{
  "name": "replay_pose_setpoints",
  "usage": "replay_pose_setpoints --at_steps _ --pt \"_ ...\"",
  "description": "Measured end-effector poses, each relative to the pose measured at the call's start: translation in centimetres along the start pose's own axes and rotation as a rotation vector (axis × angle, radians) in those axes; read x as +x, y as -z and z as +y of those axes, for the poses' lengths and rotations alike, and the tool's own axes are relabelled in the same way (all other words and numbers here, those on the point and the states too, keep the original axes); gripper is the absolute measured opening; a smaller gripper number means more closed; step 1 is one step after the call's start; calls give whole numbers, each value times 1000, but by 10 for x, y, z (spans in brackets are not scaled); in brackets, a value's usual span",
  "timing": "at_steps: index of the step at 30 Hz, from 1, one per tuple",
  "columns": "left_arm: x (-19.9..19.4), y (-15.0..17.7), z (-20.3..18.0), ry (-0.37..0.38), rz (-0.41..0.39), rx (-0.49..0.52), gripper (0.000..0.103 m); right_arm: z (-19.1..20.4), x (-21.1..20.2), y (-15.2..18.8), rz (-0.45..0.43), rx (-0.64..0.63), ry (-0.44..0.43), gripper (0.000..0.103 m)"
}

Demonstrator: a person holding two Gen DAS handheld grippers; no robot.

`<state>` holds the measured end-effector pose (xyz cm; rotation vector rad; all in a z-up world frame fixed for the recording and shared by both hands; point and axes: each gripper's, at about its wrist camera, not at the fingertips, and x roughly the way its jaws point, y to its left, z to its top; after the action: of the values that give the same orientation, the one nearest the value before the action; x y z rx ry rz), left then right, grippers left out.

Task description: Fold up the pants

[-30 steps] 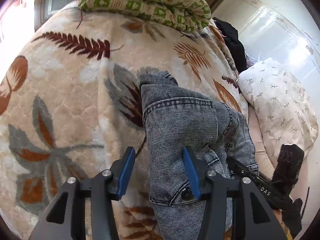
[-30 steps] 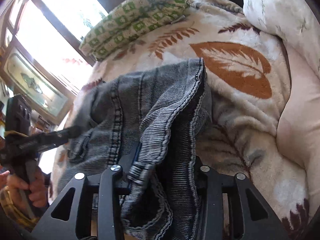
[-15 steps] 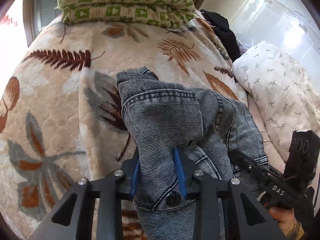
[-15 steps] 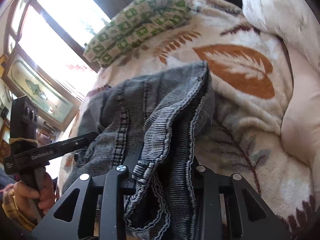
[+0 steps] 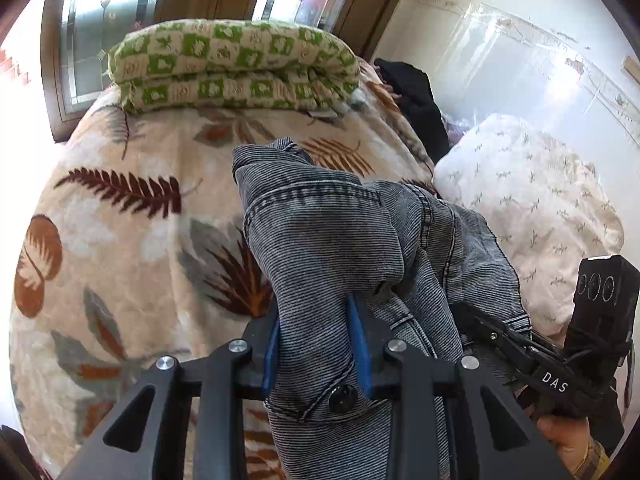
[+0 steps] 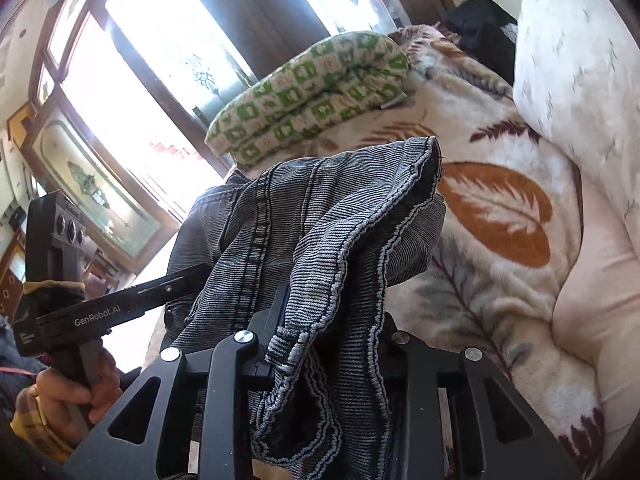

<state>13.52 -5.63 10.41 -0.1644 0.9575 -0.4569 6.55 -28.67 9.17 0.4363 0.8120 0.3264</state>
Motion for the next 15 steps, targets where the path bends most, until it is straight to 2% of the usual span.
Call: replay_pose_setpoints --at_steps 8,15 --pt "-2 -28 28 -48 -29 -19 33 23 32 -30 2 -52 -21 29" --pt "18 -71 54 -85 -33 -26 33 28 78 -67 8 -41 -46 29"
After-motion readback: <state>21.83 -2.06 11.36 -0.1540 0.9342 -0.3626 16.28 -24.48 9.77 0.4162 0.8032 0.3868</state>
